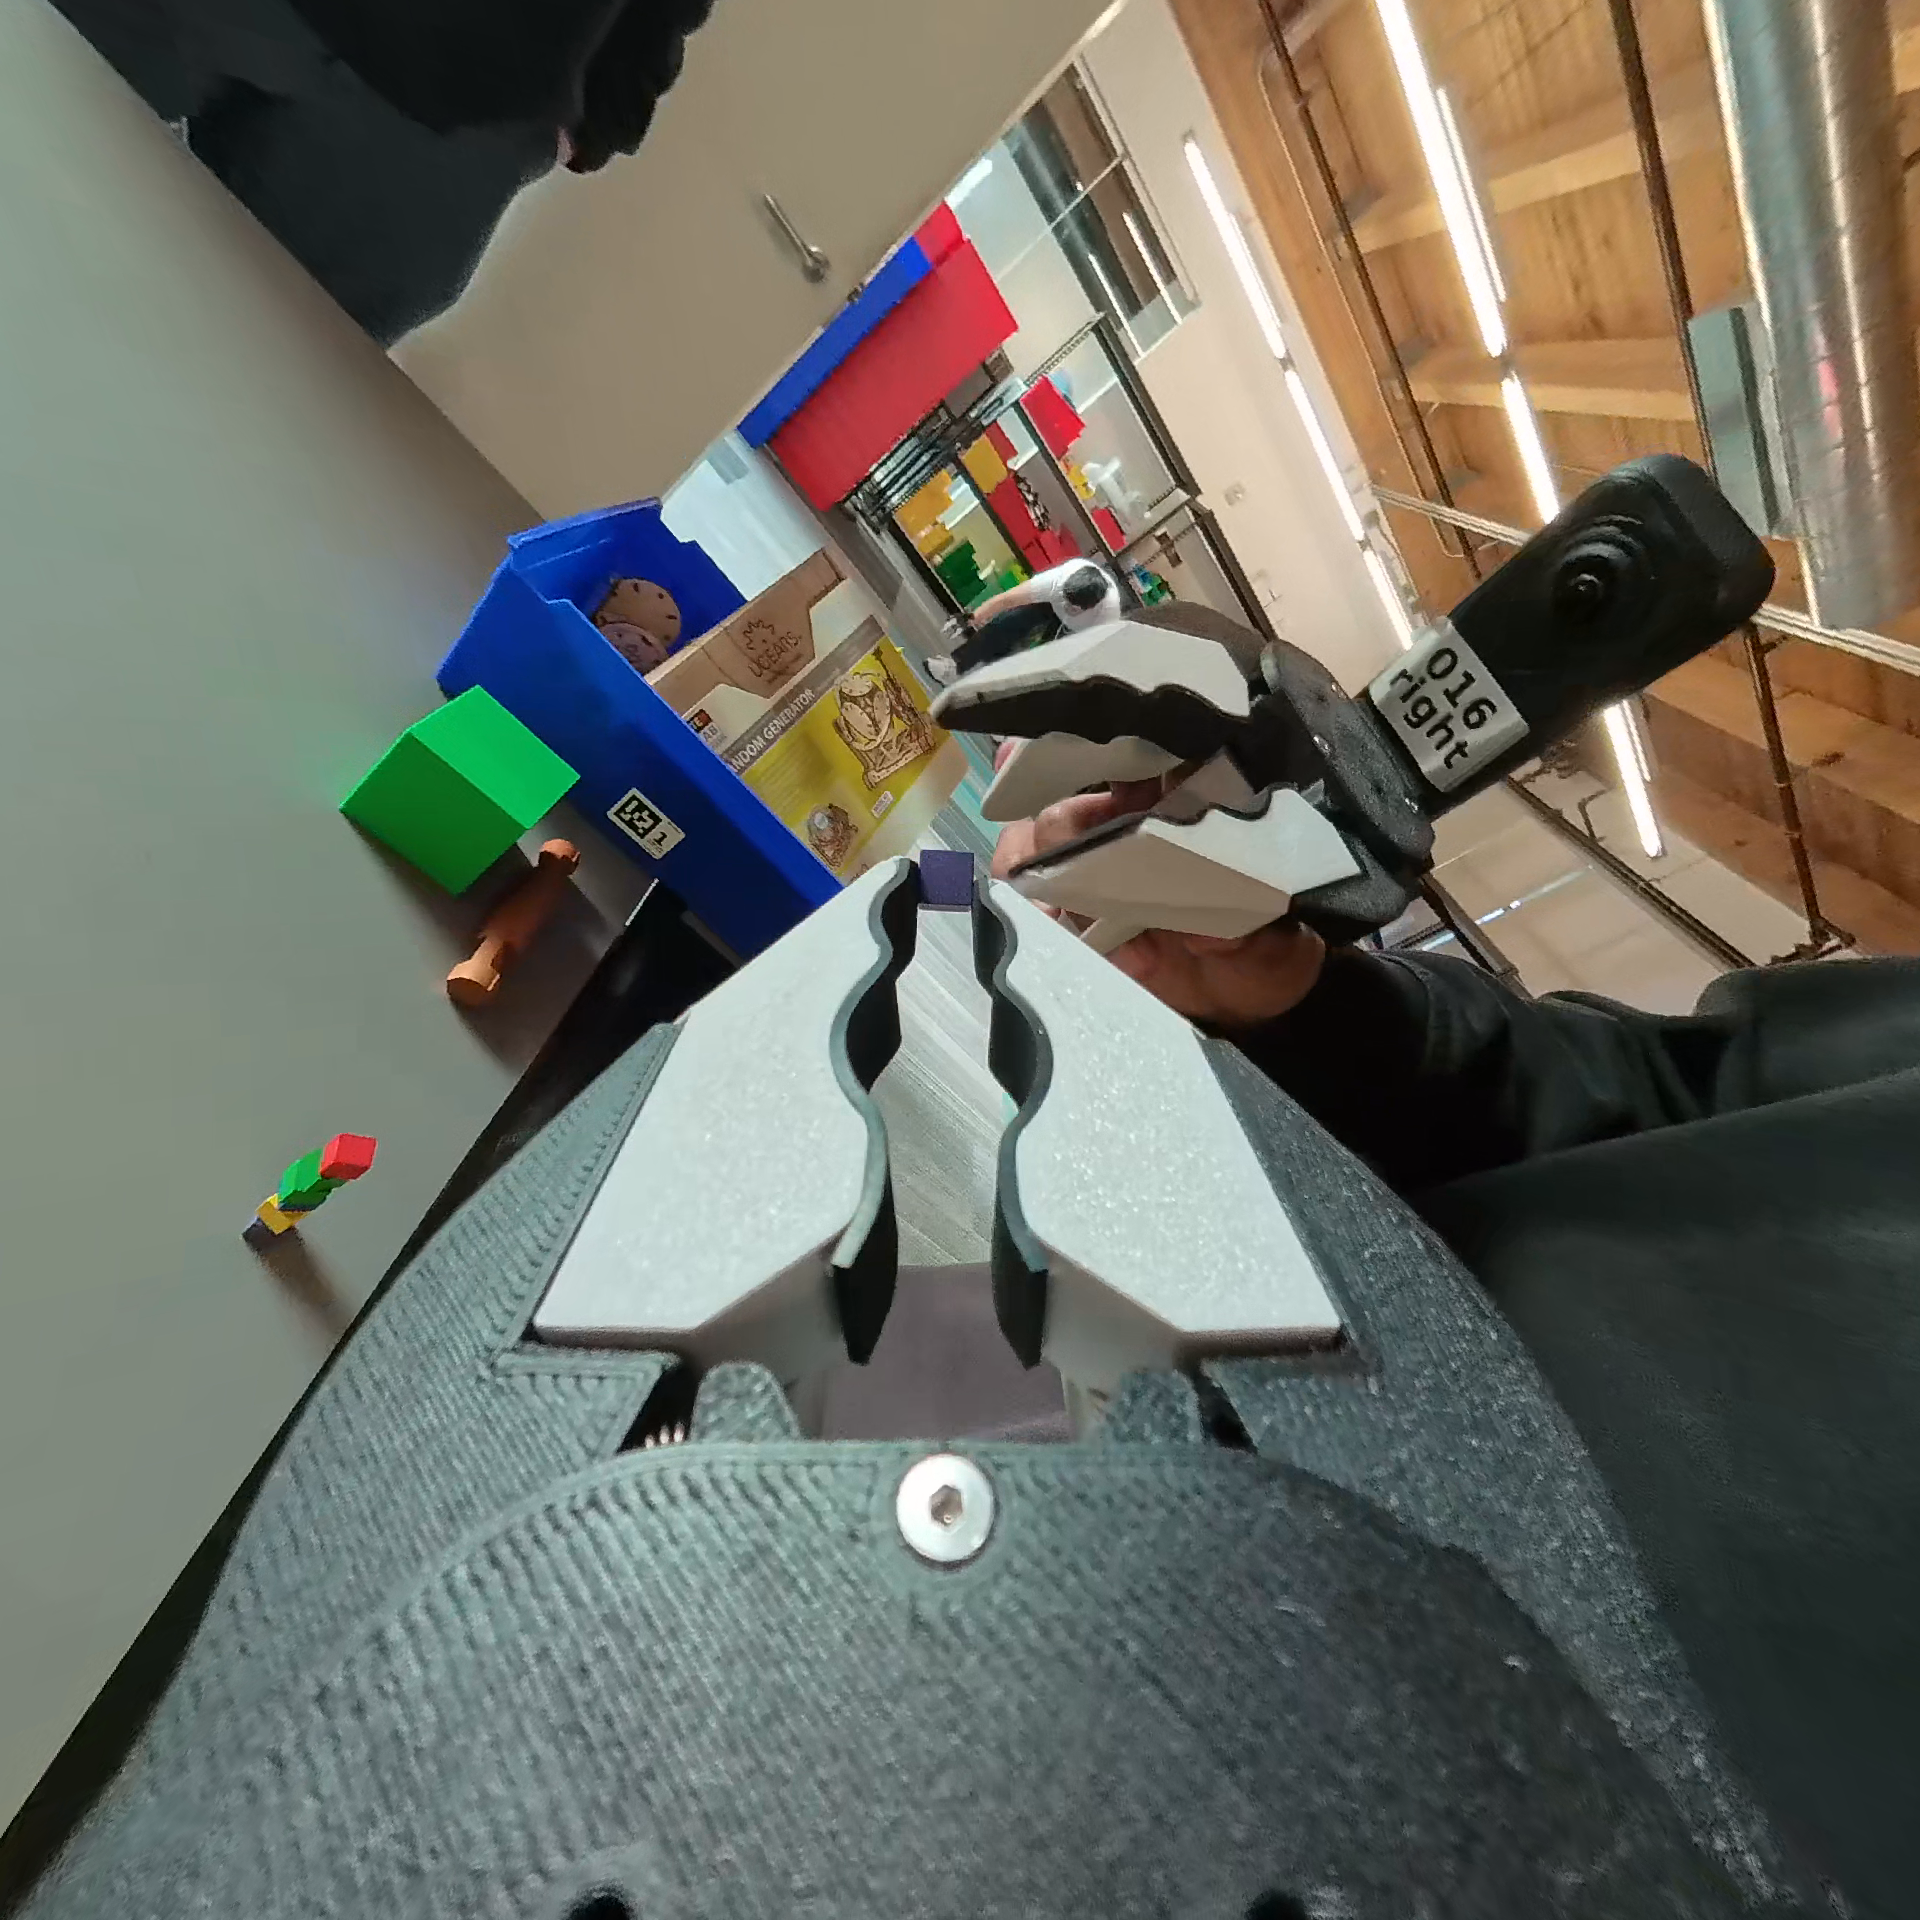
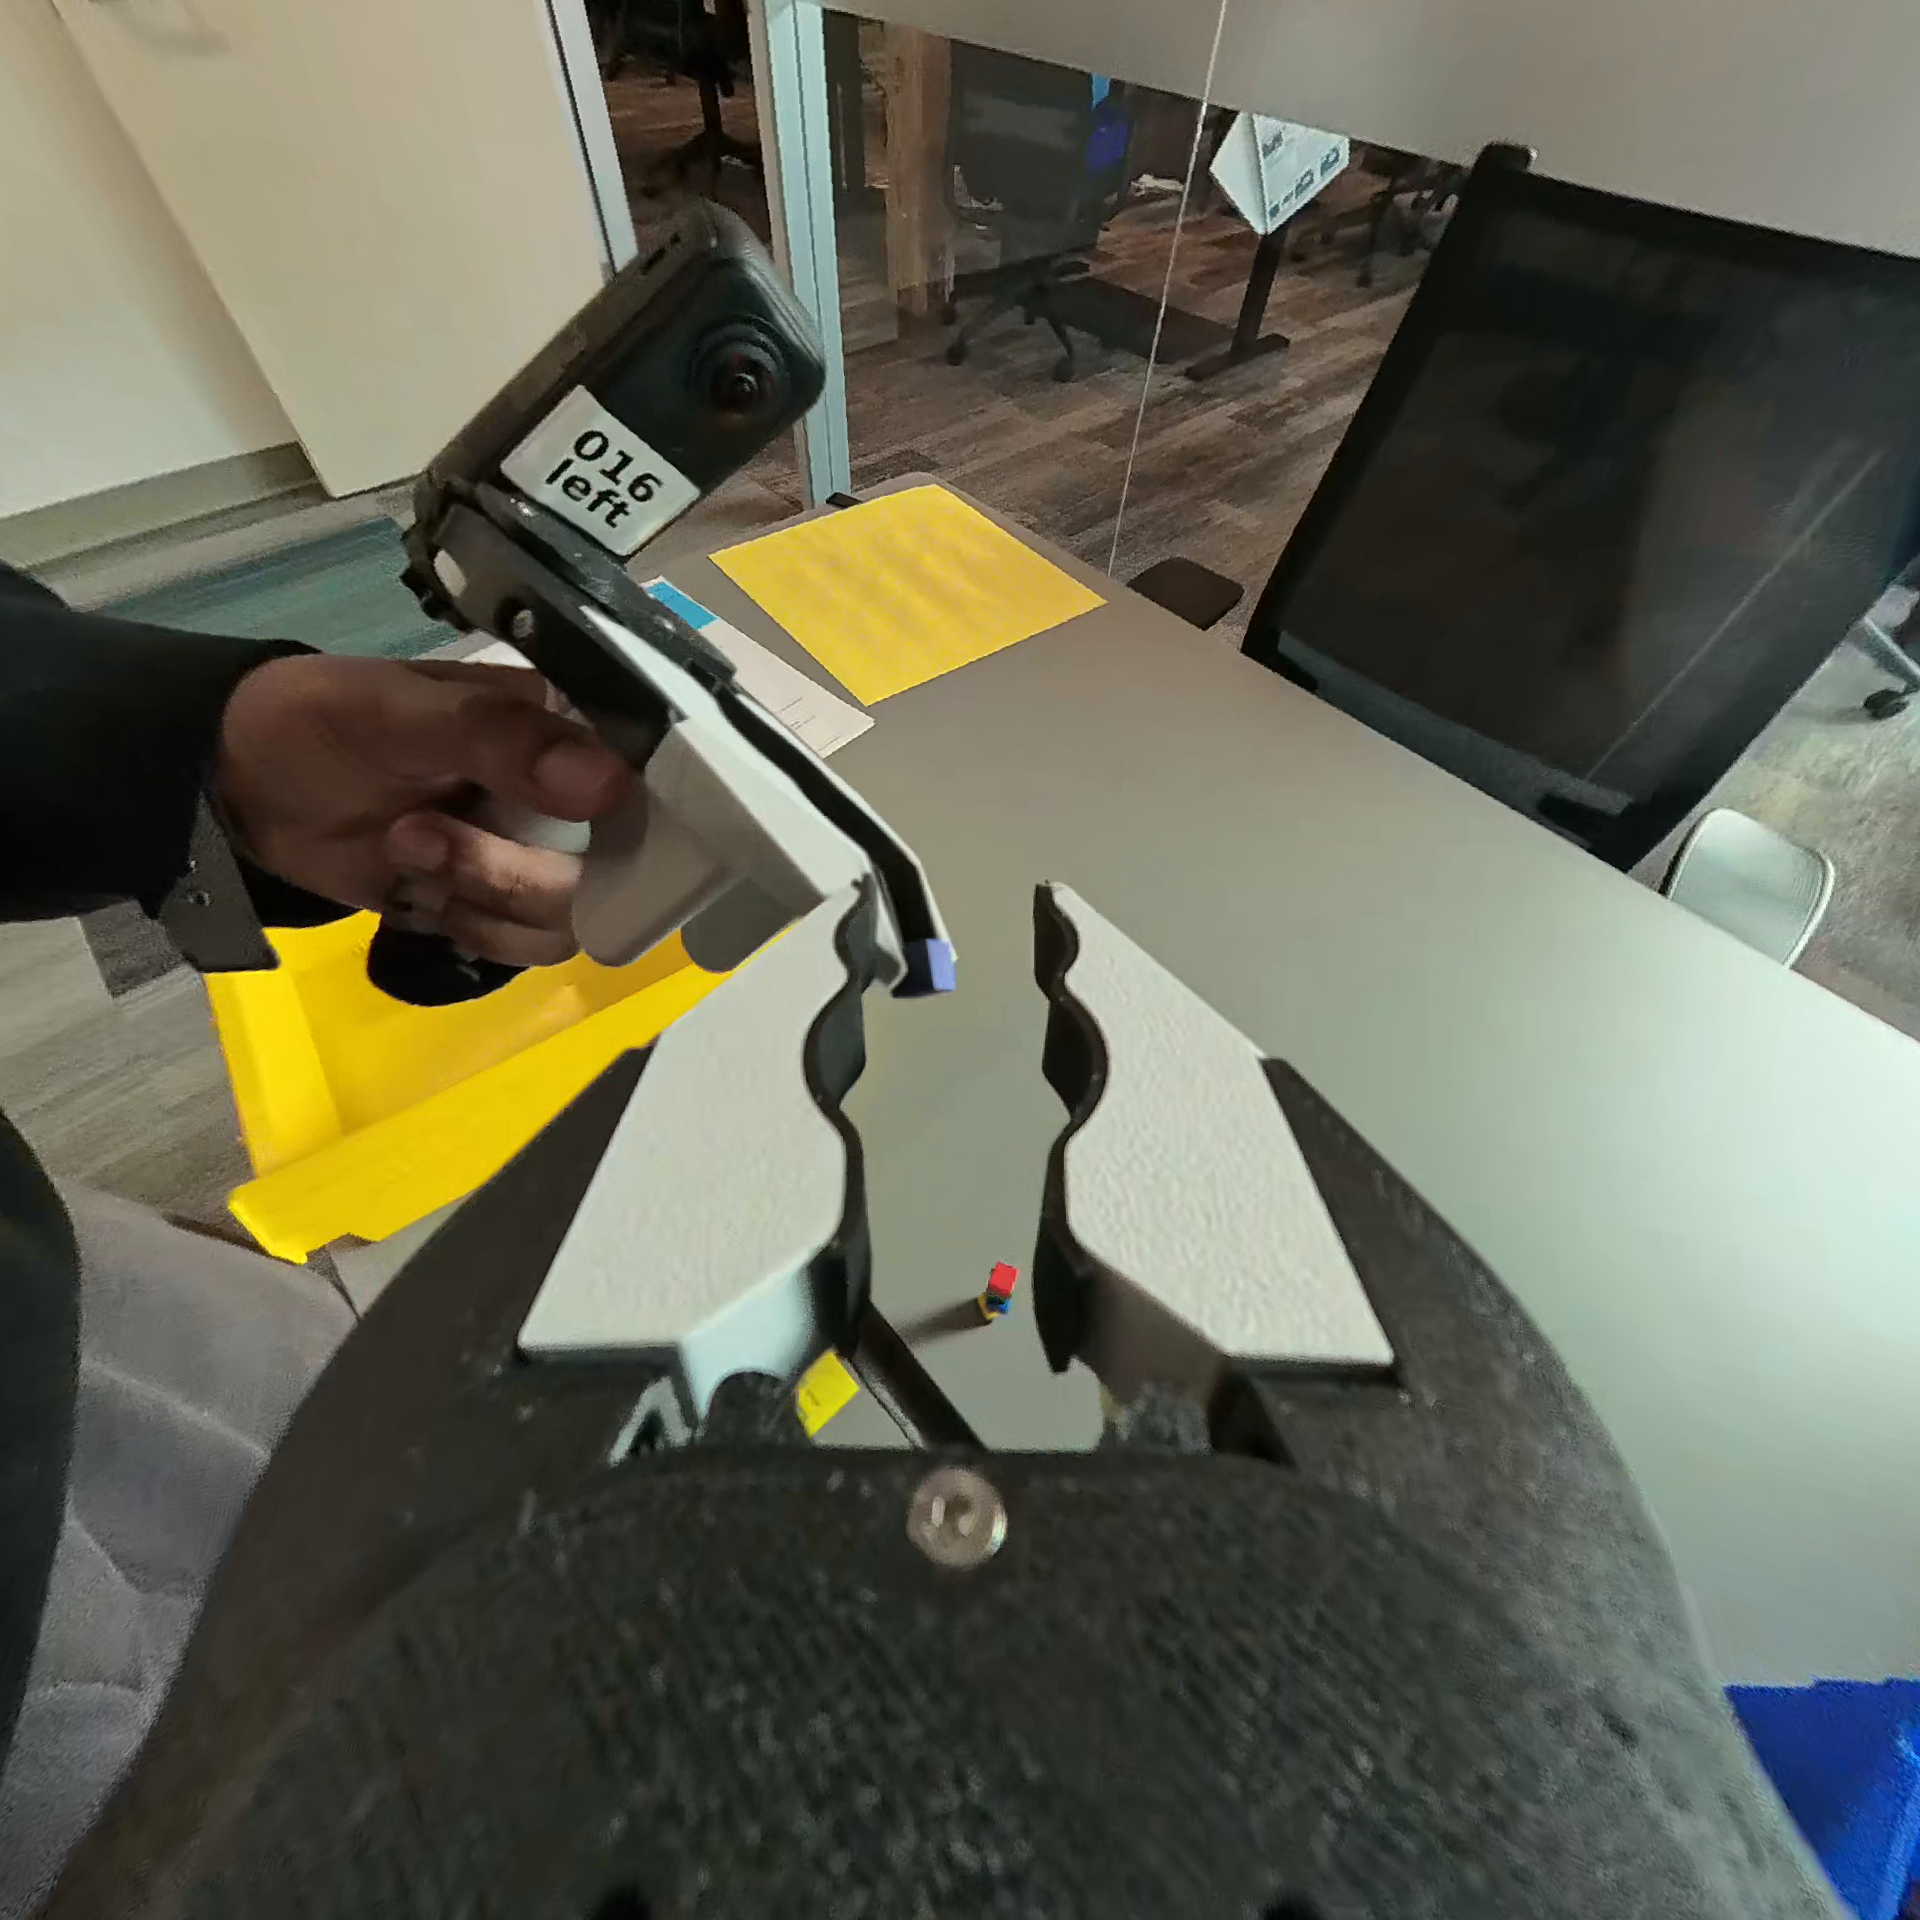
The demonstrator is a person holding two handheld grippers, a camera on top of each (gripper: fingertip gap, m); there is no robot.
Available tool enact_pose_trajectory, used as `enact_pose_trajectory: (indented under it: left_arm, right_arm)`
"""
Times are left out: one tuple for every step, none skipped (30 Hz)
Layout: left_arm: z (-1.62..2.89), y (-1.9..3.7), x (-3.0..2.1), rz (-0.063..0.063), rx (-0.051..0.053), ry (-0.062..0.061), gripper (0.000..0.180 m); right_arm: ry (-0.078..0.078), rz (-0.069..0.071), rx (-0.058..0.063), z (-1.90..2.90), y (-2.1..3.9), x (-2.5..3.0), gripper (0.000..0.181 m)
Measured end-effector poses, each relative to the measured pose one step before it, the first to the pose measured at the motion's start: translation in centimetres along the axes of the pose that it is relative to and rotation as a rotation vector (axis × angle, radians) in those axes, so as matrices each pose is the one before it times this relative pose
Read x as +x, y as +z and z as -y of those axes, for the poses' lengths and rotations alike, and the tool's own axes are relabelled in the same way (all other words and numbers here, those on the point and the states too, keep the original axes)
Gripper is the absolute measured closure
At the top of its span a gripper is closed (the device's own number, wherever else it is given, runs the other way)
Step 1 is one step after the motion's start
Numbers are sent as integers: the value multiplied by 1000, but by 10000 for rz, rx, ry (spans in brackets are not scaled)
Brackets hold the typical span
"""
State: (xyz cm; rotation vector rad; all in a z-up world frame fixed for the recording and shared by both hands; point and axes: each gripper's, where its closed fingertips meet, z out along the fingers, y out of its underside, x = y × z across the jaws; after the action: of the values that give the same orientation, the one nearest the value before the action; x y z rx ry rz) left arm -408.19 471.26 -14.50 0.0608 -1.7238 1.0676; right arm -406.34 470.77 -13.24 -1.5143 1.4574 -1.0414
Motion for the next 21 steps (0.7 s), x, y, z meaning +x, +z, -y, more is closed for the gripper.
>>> enact_pose_trajectory:
  left_arm:
    - [162, -93, -117, 57, 84, -63, 173]
    - [167, -100, -81, 10, 92, -67, 173]
    - [155, -114, -43, -21, 91, -84, 173]
    - [161, -100, -30, -17, 110, -84, 173]
    - [150, -78, 2, -31, 111, -84, 173]
    - [78, -50, 28, -34, 70, -78, 173]
    - [43, -26, 12, -18, 44, -51, 173]
    - [-1, -7, 17, -14, 20, -36, 173]
    - [-1, -9, 48, -25, 7, -41, 173]
    - [10, -14, 101, -60, 11, -54, 173]
    - [6, -22, 147, -98, 12, -72, 173]
    - [-4, -39, 123, -92, 8, -95, 173]
    - [-25, -49, 53, -47, 13, -76, 173]
    - [-74, -41, 20, -13, -17, -39, 173]
    - [-156, -13, 11, -15, -67, -31, 173]
    - [-194, 8, 42, -36, -87, -43, 173]
    - [-143, 10, 95, -68, -55, -59, 173]
    - [-96, 3, 118, -89, -22, -84, 173]
    - [-56, -4, 81, -58, -1, -86, 174]
    - [-49, -4, 43, -29, 5, -39, 174]
    - [-83, 0, 22, 1, -13, -11, 174]
  right_arm:
    - [-168, 27, 0, 84, -63, -166, 153]
    - [-160, 5, -7, 69, -63, -120, 153]
    - [-136, -4, -4, 57, -44, -75, 154]
    - [-100, 4, -2, 44, -26, -71, 154]
    - [-62, 8, -3, 25, -32, -45, 154]
    - [-32, 21, -6, -4, -4, -47, 155]
    - [-18, 30, -14, -39, -12, -52, 155]
    - [-27, 29, -25, -68, -3, -66, 155]
    - [-59, 23, -41, -91, -1, -75, 155]
    - [-100, 11, -60, -129, -6, -81, 155]
    - [-133, -2, -76, -145, 5, -90, 155]
    - [-148, -17, -84, -160, -5, -89, 154]
    - [-150, -37, -74, -137, 11, -81, 155]
    - [-156, -39, -60, -99, -6, -91, 155]
    - [-169, -38, -57, -82, 13, -84, 155]
    - [-179, -43, -59, -67, 16, -66, 155]
    - [-193, -44, -66, -68, 41, -56, 155]
    - [-202, -50, -74, -62, 30, -48, 156]
    - [-199, -60, -69, -44, 27, -24, 156]
    - [-191, -66, -57, -34, 7, -23, 156]
    - [-179, -78, -40, -10, -15, -14, 158]
